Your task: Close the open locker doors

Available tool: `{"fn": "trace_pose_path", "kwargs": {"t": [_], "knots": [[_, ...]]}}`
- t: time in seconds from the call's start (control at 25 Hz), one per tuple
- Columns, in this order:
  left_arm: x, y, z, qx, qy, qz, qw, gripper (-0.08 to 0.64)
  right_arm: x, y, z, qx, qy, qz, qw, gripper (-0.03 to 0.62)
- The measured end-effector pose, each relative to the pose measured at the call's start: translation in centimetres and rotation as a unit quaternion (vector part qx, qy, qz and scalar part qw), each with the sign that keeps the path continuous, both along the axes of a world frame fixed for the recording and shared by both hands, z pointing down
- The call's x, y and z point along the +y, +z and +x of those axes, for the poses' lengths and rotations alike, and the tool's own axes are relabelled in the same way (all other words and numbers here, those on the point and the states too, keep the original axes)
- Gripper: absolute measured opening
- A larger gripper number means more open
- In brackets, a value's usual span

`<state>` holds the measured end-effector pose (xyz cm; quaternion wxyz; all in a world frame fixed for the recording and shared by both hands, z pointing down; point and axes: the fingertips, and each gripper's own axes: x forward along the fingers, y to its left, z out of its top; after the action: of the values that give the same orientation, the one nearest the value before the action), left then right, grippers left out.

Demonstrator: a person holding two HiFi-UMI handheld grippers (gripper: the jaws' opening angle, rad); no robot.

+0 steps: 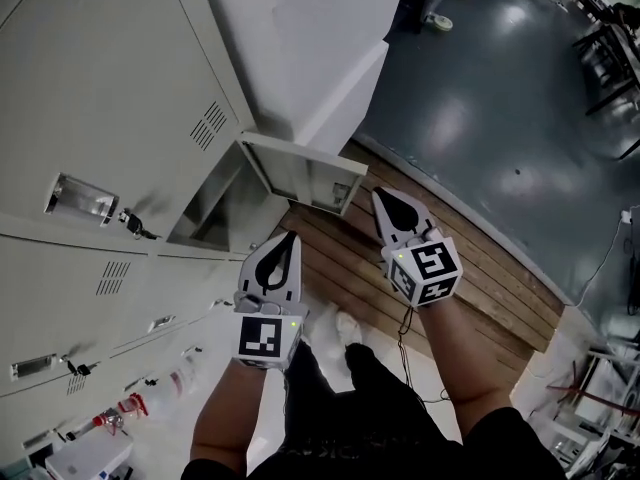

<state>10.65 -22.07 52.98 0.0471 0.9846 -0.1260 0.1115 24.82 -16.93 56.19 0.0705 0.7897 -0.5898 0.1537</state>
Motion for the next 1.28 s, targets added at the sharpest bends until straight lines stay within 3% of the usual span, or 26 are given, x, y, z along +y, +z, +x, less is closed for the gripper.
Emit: {"fn": "trace_pose_path", "kwargs": {"t": [0.2, 0.28, 0.68, 1.0, 1.28], "knots": [[0.8, 2.0, 1.8, 0.001, 0.015, -0.006, 0.9999, 0.005, -0.1, 2.1, 1.2, -0.007, -0.006, 0.006, 1.0, 0.002], [1.1, 2.8, 2.1, -0.001, 0.019, -0.01, 0.9998, 0.005, -0.4, 3.0, 1.5, -0.015, -0.019, 0.005, 1.0, 0.094], [1.2, 4.7, 2.0, -0.005, 0.018, -0.027, 0.9995, 0.005, -3.8, 4.3, 2.6, -0.002, -0.069, 0.001, 0.998, 0.175], [0.2, 4.7, 1.2, -0.003, 0.012, -0.023, 0.9997, 0.005, -4.9, 5.1, 2.2, 0.017, -0.084, -0.018, 0.996, 0.176], [0.5, 4.9, 0.3, -0.002, 0.005, -0.028, 0.9996, 0.005, -4.8, 5.0, 1.9, 0.023, -0.083, -0.022, 0.996, 0.138]]}}
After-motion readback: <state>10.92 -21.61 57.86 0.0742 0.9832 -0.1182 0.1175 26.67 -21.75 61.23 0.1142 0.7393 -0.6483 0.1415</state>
